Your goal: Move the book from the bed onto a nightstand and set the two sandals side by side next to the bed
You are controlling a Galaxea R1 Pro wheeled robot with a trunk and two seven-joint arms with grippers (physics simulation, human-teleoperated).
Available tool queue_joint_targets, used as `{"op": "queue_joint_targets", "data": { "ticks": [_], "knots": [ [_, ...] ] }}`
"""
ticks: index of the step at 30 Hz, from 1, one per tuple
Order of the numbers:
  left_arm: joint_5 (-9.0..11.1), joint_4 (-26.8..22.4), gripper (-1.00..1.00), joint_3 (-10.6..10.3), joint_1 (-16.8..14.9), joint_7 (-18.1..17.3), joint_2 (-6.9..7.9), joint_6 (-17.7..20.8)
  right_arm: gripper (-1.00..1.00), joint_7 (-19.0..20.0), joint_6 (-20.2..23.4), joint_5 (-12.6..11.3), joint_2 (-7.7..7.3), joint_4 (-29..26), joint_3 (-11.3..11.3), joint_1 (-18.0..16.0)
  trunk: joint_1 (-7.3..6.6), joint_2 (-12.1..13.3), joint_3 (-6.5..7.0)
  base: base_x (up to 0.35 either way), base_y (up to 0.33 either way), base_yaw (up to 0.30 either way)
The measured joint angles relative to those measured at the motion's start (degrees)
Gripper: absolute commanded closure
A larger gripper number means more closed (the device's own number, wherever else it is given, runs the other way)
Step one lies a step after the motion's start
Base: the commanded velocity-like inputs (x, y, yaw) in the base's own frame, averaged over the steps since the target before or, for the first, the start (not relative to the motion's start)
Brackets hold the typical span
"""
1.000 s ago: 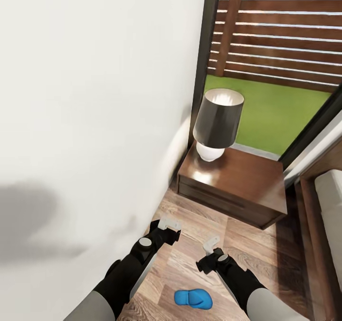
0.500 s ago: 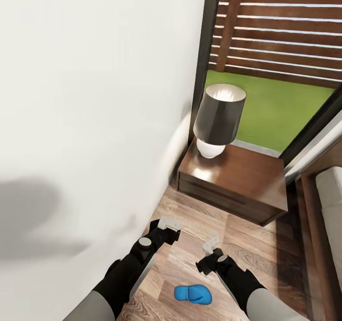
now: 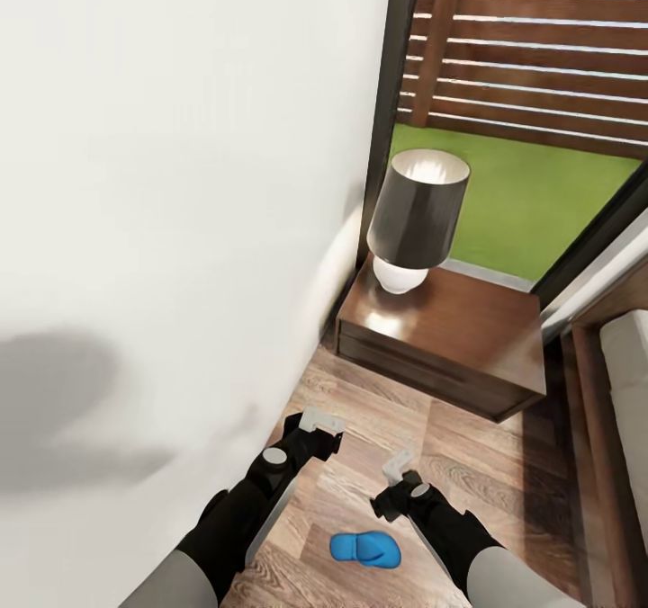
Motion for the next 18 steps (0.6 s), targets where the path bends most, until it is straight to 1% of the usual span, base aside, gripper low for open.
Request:
{"op": "queue_joint_targets", "data": {
  "ticks": [7, 18],
  "knots": [
    [0.0, -0.6, -1.0, 0.0, 0.0, 0.0, 0.05, 0.0, -1.0, 0.0, 0.0, 0.0, 0.0, 0.1, 0.8, 0.0, 0.0, 0.0, -0.66, 0.0, 0.0, 0.0],
    [0.0, -0.7, -1.0, 0.0, 0.0, 0.0, 0.07, 0.0, -1.0, 0.0, 0.0, 0.0, 0.0, 0.5, 1.2, 0.0, 0.0, 0.0, -1.7, 0.0, 0.0, 0.0]
  ]
}}
